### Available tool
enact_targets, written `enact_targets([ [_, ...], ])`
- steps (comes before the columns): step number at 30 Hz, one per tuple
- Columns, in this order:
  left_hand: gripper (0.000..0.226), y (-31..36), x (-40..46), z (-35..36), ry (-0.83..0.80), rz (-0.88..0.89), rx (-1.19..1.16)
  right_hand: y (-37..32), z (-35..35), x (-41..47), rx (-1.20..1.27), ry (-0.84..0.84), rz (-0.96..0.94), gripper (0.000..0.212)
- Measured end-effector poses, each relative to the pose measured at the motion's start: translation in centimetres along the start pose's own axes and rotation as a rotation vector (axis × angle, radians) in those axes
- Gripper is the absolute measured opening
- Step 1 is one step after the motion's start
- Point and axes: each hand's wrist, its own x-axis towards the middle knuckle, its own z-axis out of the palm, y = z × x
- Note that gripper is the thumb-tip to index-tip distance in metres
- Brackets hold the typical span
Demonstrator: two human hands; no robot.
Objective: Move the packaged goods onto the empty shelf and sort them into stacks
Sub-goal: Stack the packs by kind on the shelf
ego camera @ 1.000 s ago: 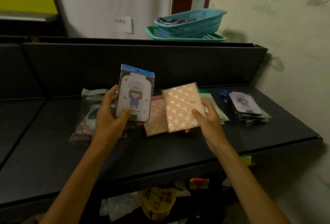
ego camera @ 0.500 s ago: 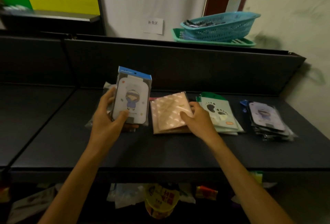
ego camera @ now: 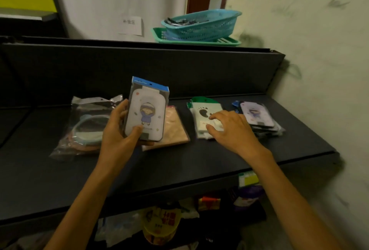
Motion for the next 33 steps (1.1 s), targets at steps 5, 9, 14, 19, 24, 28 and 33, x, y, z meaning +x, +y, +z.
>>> enact_targets([
  [5, 0.066, 1.2, 0.5, 4.8, -0.081, 0.0, -0.049, 4.9, -1.9, -1.7, 0.02, 0.074, 0.04, 0.035],
  [9, 0.063, 2.6, 0.4, 10.5, -0.143, -0.054, -0.164, 9.9, -3.4, -2.3, -0.007, 0.121, 0.074, 0.034],
  [14, 0.065, 4.3, 0.7, 18.4, -0.131, -0.089, -0.144, 16.6, -5.3, -2.5, 0.038, 0.09, 0.106, 0.037],
  [19, 0.065, 5.5, 1.3, 25.5, -0.144, -0.126, -0.21, 22.3, -5.8, -2.5, 0.108, 0.066, 0.09, 0.034],
  [24, 0.064, 6.0, 2.7, 30.3, -0.128, -0.168, -0.134, 25.7, -6.1, -2.2, 0.179, 0.105, 0.083, 0.03],
  [28, 0.063, 6.1, 4.0, 32.5, -0.123, -0.183, 0.018, 27.3, -6.1, -1.7, 0.229, 0.177, 0.05, 0.026],
  [33, 0.054, 6.7, 4.2, 33.5, -0.149, -0.134, 0.182, 28.3, -6.1, -1.1, 0.243, 0.209, 0.024, 0.025],
])
